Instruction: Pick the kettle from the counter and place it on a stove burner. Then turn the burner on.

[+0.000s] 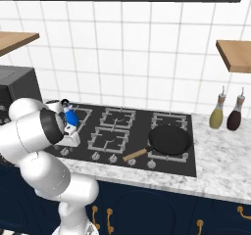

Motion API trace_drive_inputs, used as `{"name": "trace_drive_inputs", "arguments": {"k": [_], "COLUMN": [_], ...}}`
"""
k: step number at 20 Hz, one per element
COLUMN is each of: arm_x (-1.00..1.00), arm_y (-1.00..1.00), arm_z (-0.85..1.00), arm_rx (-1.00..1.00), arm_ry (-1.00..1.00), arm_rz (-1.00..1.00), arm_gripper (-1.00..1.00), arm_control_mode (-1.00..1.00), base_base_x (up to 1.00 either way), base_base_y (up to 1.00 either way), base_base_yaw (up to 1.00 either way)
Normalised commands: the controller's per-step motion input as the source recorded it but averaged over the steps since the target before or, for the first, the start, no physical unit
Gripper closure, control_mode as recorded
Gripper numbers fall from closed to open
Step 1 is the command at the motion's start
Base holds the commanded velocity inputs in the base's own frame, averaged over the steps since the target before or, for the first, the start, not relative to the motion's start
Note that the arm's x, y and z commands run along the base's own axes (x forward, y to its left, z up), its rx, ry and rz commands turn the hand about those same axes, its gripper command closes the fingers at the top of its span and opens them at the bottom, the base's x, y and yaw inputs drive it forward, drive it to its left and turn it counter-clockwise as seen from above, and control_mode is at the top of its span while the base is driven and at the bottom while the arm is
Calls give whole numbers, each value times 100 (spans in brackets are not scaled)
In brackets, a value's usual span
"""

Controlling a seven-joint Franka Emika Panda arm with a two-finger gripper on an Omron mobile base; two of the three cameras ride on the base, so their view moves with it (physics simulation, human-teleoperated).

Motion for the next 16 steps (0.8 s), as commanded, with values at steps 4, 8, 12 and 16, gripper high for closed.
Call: {"name": "trace_drive_inputs", "arguments": {"k": [4,8,12,16], "arm_x": [-4,0,0,0], "arm_y": [-11,0,0,0], "arm_z": [-7,-7,-1,0], "arm_rx": [0,0,0,0], "arm_ry": [0,0,0,0], "arm_rz": [0,0,0,0], "arm_gripper": [-100,-100,100,100], "arm_control_mode": [-100,-100,-100,-100], "base_base_x": [0,0,0,0], "base_base_y": [0,0,0,0], "base_base_yaw": [0,0,0,0]}}
